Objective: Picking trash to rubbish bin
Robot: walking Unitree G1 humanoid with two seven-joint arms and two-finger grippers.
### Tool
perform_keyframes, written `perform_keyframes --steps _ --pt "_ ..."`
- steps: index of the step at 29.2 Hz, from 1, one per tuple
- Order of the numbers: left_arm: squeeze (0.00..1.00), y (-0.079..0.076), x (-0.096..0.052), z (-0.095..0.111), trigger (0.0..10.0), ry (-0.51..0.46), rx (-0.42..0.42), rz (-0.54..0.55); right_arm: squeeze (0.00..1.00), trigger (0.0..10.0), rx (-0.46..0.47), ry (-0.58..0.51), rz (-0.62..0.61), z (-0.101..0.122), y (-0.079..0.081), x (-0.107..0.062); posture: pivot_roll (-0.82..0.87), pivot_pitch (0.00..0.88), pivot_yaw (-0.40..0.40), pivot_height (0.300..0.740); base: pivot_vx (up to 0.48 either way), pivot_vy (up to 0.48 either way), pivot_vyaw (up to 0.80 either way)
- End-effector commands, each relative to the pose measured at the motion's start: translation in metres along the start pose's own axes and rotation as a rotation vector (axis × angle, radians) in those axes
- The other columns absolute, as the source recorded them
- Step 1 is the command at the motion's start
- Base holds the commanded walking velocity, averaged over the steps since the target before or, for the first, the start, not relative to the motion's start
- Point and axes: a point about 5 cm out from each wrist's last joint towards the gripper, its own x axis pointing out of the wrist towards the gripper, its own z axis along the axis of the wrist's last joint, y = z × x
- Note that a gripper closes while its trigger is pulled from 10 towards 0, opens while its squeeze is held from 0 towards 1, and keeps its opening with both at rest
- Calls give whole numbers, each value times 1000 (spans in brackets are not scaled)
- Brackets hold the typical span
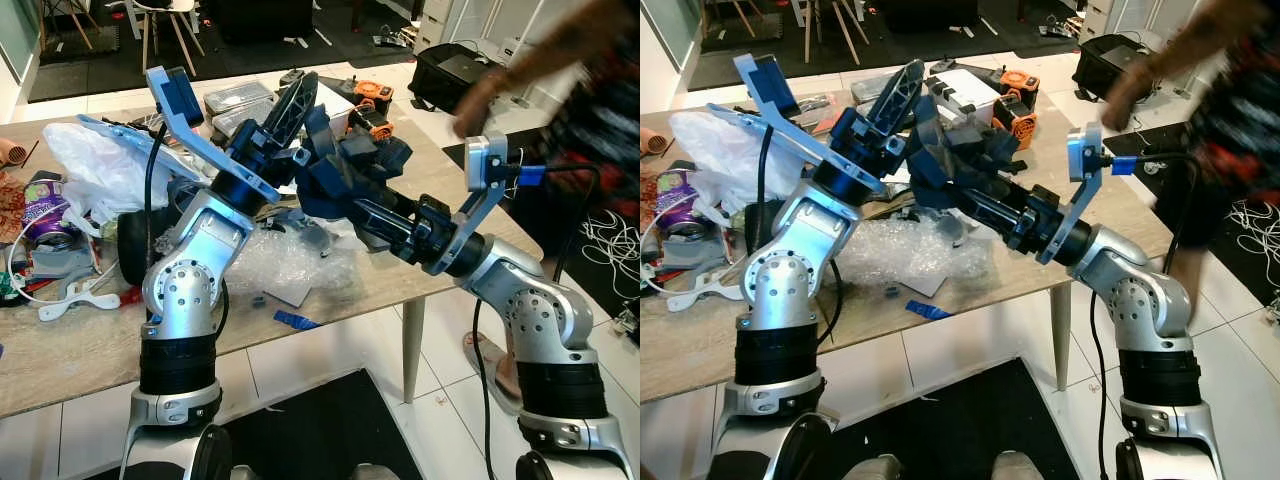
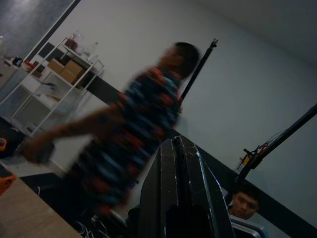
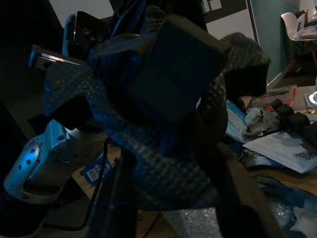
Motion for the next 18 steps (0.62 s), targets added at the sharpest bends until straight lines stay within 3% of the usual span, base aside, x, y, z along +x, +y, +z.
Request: perform_keyframes --steps 1,10,11,12,18 --pt "0 -3 1 -10 10000 33 -33 -10 0 0 -22 -7 75 4 10 6 -78 0 -9 740 0 0 0" --pt "0 -3 -2 -16 10000 78 -21 -20 0 0 -27 -22 83 7 12 6 -78 0 -10 740 0 0 0" --pt "235 -3 -3 -18 10000 84 -17 -23 0 0 -27 -24 83 7 12 6 -78 0 -10 740 0 0 0" --pt "988 -3 -3 -18 10000 88 -15 -24 0 0 -27 -25 82 7 12 6 -78 0 -10 740 0 0 0" --pt "1000 -3 -7 -18 10000 106 7 -41 0 0 -29 -30 82 8 12 6 -77 0 -10 740 0 0 0"
